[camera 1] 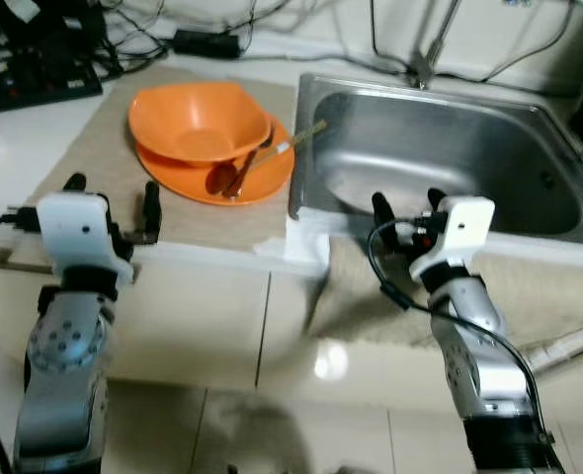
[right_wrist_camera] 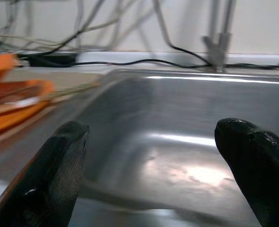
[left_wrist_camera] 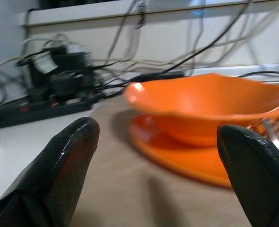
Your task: Kitchen organization
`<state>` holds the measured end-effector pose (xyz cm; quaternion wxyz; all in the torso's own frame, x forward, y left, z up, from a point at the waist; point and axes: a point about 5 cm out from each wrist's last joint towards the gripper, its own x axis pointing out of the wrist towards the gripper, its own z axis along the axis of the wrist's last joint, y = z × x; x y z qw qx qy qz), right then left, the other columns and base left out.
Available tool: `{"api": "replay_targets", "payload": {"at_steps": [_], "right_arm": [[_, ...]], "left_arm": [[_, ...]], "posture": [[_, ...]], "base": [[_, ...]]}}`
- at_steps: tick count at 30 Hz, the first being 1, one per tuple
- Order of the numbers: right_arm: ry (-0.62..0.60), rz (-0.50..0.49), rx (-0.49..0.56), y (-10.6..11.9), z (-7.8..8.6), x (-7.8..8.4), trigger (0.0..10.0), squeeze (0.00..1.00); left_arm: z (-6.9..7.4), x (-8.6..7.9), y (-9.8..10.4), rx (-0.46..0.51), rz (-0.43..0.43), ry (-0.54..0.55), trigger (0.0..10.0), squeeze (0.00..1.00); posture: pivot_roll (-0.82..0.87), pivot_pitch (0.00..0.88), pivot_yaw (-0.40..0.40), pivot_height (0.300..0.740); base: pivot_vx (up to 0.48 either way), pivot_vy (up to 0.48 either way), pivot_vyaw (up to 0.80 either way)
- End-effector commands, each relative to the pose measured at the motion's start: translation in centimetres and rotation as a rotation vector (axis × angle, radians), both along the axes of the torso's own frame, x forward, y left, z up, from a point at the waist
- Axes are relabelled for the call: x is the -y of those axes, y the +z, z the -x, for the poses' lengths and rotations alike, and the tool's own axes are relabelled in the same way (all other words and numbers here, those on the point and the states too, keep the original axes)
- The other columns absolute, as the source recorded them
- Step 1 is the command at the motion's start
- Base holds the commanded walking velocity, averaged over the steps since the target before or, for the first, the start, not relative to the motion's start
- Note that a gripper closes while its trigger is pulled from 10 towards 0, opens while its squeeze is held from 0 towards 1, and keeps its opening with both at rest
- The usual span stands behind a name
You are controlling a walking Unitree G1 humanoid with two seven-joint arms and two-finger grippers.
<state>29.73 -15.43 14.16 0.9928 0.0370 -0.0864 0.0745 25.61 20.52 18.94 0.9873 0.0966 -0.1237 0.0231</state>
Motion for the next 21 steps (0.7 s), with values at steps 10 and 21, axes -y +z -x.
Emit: {"api": "replay_targets", "payload": {"at_steps": [10,21], "right_arm": [[-0.063,-0.005,0.042,0.7,1.0,2.0,10.0,0.0],[-0.023,0.006,0.064,1.8,0.9,1.6,10.0,0.0]], "left_arm": [[0.4,1.1,2.0,0.094,0.033,-0.08,10.0,0.08],[0.0,0.9,2.5,0.059,0.008,-0.09,10.0,0.0]], "posture": [[-0.11,0.104,-0.075,0.74],[-0.11,0.102,-0.085,0.74]], "base": [[0.211,0.0,0.0],[0.0,0.0,0.0]]}}
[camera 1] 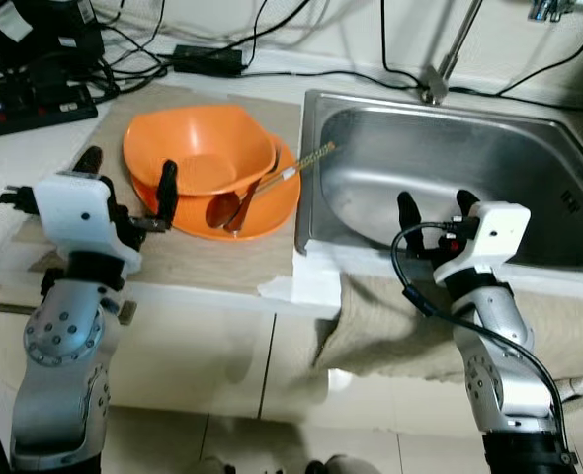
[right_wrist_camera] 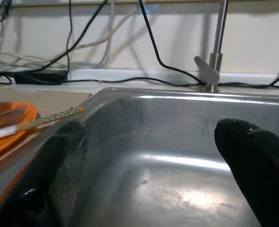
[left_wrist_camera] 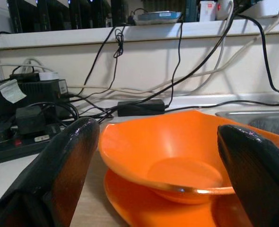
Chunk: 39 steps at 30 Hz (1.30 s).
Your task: Kitchen organization
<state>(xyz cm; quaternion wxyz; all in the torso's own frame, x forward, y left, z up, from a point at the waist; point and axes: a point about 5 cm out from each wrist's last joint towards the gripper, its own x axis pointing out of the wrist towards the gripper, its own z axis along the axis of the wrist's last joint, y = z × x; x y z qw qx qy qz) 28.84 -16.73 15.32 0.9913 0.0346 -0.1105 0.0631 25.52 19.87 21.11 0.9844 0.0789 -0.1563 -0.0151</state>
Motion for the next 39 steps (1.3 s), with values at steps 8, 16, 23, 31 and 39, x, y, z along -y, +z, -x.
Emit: {"api": "replay_targets", "payload": {"at_steps": [8,16,23,31,39], "right_arm": [[-0.008,0.011,-0.01,0.6,-0.1,0.3,10.0,0.0],[0.008,0.043,-0.016,0.9,-0.2,0.3,10.0,0.0],[0.004,0.056,-0.012,1.0,-0.1,0.4,10.0,0.0],[0.004,0.039,-0.011,1.1,-0.1,0.3,10.0,0.0],[0.001,0.046,-0.014,1.1,-0.1,0.2,10.0,0.0]], "left_arm": [[-0.4,0.8,0.3,0.021,0.042,0.004,10.0,0.0],[-0.6,1.4,-0.2,-0.006,0.009,-0.009,10.0,0.0],[-0.6,1.6,0.3,0.015,-0.014,-0.03,10.0,0.0],[-0.7,1.7,1.1,0.037,-0.033,-0.029,10.0,0.0],[-0.4,1.8,2.0,0.063,-0.131,-0.036,10.0,0.0]], "posture": [[-0.12,0.106,-0.101,0.74],[-0.12,0.116,-0.112,0.74],[-0.13,0.115,-0.113,0.74],[-0.13,0.12,-0.109,0.74],[-0.12,0.129,-0.105,0.74]], "base": [[0.039,0.0,-0.07],[0.395,0.0,-0.52],[0.375,0.0,0.0],[0.161,0.0,0.0],[0.0,0.0,0.0]]}}
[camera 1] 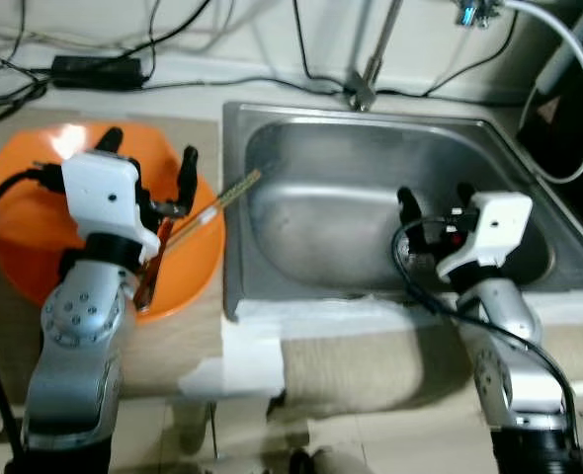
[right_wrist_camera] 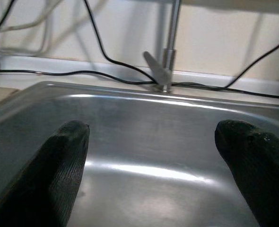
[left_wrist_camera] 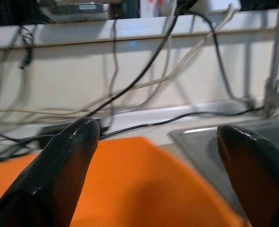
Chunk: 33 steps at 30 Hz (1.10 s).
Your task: Kitchen organization
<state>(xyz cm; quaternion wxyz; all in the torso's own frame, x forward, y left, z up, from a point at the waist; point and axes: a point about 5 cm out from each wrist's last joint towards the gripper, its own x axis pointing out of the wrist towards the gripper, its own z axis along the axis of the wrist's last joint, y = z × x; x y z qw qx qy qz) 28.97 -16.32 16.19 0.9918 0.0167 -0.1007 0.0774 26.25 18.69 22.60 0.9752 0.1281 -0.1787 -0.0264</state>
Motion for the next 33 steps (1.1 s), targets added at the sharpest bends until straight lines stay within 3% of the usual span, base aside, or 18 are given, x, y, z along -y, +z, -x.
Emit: {"api": "replay_targets", "payload": {"at_steps": [1,6,13,24,33], "right_arm": [[-0.024,0.006,0.003,0.2,0.0,0.6,10.0,0.0],[-0.034,-0.008,0.008,0.4,0.0,0.5,10.0,0.0],[-0.01,-0.038,0.007,1.0,0.2,0.4,10.0,0.0],[0.104,-0.033,0.08,1.3,2.1,-0.7,10.0,0.0],[0.147,-0.076,0.078,1.0,2.3,-1.8,10.0,0.0]], "left_arm": [[0.3,0.6,0.5,0.015,-0.03,-0.025,10.0,0.0],[0.1,0.9,1.7,0.029,-0.073,-0.052,10.0,0.0],[-0.7,0.9,2.4,-0.026,-0.033,-0.096,10.0,0.0],[1.0,-0.2,1.2,-0.044,-0.026,-0.097,10.0,0.0],[2.1,-0.6,1.2,-0.063,0.006,-0.099,10.0,0.0]], "posture": [[-0.12,0.129,-0.105,0.74],[-0.12,0.139,-0.091,0.74],[-0.12,0.139,-0.074,0.74],[-0.11,0.142,-0.077,0.74],[-0.08,0.147,-0.077,0.74]], "base": [[0.0,0.0,0.0],[0.0,0.0,0.0],[0.0,0.0,0.0],[0.0,0.0,0.0],[0.0,0.0,0.0]]}}
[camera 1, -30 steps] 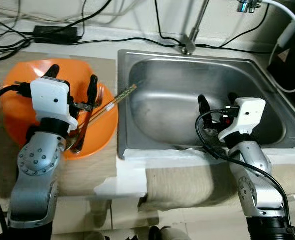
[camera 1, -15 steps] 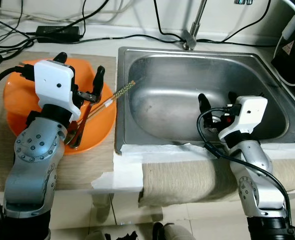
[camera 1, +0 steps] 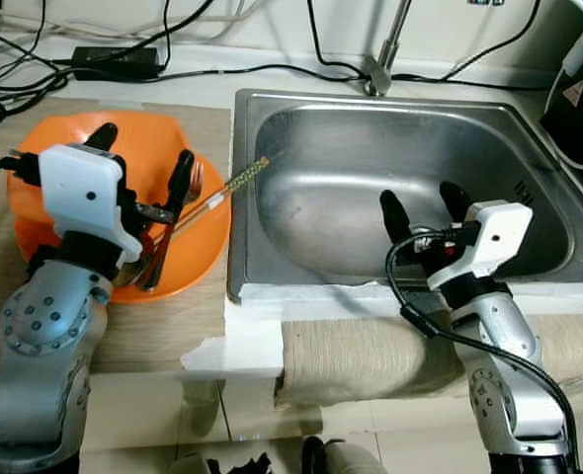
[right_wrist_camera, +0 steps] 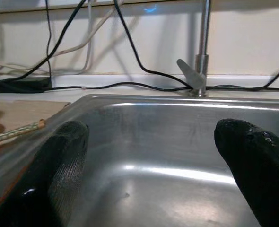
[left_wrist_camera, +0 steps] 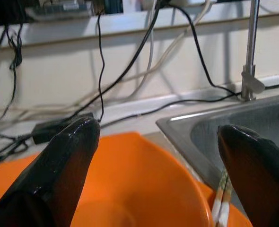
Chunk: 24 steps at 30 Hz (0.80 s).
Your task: Kitchen organization
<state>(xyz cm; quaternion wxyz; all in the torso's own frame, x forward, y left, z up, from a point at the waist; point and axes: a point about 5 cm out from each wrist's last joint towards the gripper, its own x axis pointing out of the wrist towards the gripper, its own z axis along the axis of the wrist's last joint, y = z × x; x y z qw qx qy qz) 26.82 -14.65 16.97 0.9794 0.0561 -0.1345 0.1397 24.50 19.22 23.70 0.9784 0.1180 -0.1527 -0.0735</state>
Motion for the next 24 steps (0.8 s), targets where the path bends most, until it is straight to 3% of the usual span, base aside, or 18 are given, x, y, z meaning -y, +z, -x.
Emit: {"api": "replay_targets", "payload": {"at_steps": [1,6,9,14,18,24], "right_arm": [[0.029,0.01,0.005,0.0,0.1,-0.2,10.0,0.0],[0.046,0.012,-0.004,0.0,0.0,-0.1,10.0,0.0],[0.066,0.054,-0.001,-0.2,-0.6,0.8,10.0,0.0],[0.132,0.05,0.01,0.6,-0.7,0.8,10.0,0.0],[0.206,0.028,0.007,1.0,0.1,0.4,10.0,0.0],[0.194,0.034,0.004,0.5,-0.3,0.6,10.0,0.0]], "left_arm": [[0.6,-0.1,0.0,-0.004,0.006,-0.013,10.0,0.0],[0.8,-0.2,0.1,0.002,0.016,-0.023,10.0,0.0],[0.8,-0.4,0.3,-0.004,0.028,-0.051,10.0,0.0],[-0.1,-0.4,1.2,0.021,0.033,-0.084,10.0,0.0],[-0.8,-0.6,0.5,-0.007,0.031,-0.082,10.0,0.0],[-0.7,0.1,0.2,-0.022,0.039,-0.107,10.0,0.0]], "posture": [[-0.08,0.142,-0.079,0.74],[-0.07,0.14,-0.079,0.74],[-0.07,0.127,-0.072,0.74],[-0.1,0.124,-0.051,0.74],[-0.1,0.128,-0.048,0.74],[-0.09,0.124,-0.044,0.74]], "base": [[0.0,0.0,0.0],[0.0,0.0,0.0],[0.0,0.0,0.0],[0.0,0.0,0.0],[0.0,0.0,0.0],[0.0,0.0,0.0]]}}
